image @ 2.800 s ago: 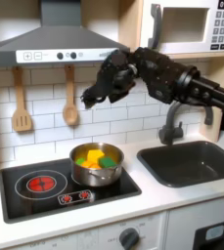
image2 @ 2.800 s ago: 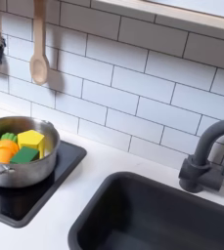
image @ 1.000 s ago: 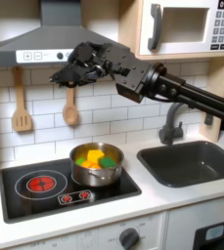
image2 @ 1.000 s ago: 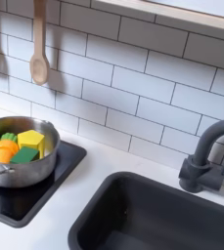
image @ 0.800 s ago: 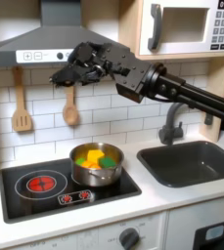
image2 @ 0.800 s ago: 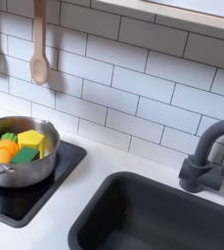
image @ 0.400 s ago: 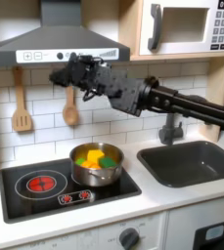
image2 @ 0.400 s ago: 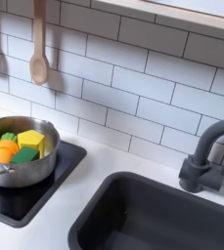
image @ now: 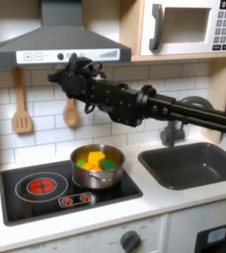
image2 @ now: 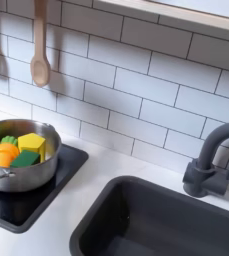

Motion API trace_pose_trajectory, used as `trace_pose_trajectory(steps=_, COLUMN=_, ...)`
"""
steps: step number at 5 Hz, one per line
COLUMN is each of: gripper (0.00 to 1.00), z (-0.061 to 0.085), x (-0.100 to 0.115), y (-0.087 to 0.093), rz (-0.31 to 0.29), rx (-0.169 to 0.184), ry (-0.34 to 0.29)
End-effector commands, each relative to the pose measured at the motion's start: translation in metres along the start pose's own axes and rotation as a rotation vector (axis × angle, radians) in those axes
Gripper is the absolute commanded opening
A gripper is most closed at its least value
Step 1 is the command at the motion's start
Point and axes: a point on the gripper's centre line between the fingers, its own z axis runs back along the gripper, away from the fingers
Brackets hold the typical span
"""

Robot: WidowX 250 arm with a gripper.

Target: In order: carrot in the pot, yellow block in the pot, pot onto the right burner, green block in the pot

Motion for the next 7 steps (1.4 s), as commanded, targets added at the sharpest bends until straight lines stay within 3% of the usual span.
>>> trace_pose_trajectory(steps=1, gripper=0.0, z=0.001, x=0.006, y=-0.002, rz=0.002, rx=-0.015, ry=-0.041)
trace_pose_trajectory(steps=4, gripper=0.0, z=-0.008, x=0.009, y=0.0, rz=0.016, rx=-0.003, ry=-0.073)
trace_pose_trajectory(steps=7, gripper=0.0, z=-0.022, x=0.013, y=-0.02, rz=0.034, rx=-0.062, ry=-0.11)
